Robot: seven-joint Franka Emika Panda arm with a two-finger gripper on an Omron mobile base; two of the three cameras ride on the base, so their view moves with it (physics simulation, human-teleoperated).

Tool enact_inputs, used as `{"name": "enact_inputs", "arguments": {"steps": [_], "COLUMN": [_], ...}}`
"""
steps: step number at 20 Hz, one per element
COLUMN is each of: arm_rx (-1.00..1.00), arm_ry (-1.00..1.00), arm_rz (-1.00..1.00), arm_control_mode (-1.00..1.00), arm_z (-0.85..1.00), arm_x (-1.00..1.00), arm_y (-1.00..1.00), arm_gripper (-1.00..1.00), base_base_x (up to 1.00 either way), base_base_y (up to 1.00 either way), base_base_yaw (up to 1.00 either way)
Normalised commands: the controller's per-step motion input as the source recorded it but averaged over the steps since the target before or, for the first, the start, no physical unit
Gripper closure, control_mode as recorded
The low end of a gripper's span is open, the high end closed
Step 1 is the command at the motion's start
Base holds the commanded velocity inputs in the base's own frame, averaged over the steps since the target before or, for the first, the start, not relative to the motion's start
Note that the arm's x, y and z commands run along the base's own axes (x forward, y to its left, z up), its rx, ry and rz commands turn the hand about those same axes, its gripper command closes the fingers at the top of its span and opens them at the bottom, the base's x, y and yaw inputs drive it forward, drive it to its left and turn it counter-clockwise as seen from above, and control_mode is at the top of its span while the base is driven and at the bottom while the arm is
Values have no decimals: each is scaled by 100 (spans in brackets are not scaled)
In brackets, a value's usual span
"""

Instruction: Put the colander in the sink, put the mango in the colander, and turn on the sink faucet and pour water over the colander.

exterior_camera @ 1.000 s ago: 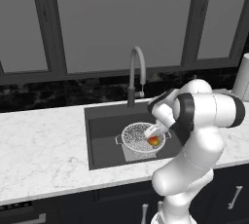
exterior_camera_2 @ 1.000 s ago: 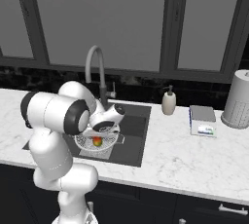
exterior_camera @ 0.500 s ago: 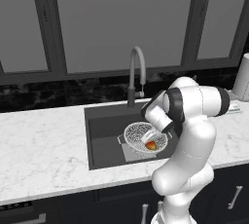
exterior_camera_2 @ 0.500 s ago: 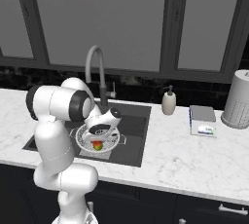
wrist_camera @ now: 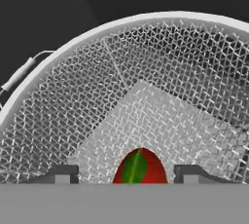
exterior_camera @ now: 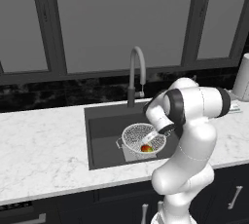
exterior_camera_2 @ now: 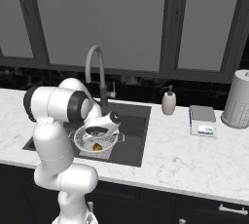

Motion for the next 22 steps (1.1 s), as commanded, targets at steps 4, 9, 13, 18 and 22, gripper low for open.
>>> {"name": "enact_inputs", "arguments": {"steps": [4,9,13,18,22], "arm_rx": [0,4,9,4,0], "arm_ry": [-14,-25,-28,-16,-8], "arm_rz": [0,0,0,0,0], "arm_control_mode": [-100,-100,-100,-100,-100], "arm_z": [0,68,96,78,82], "arm_x": [14,2,-8,-23,-21], "arm_y": [5,1,-2,-11,-18], "arm_gripper": [-100,-100,-100,-100,-100], "base_base_x": [0,0,0,0,0], "base_base_y": [0,0,0,0,0], "base_base_yaw": [0,0,0,0,0]}}
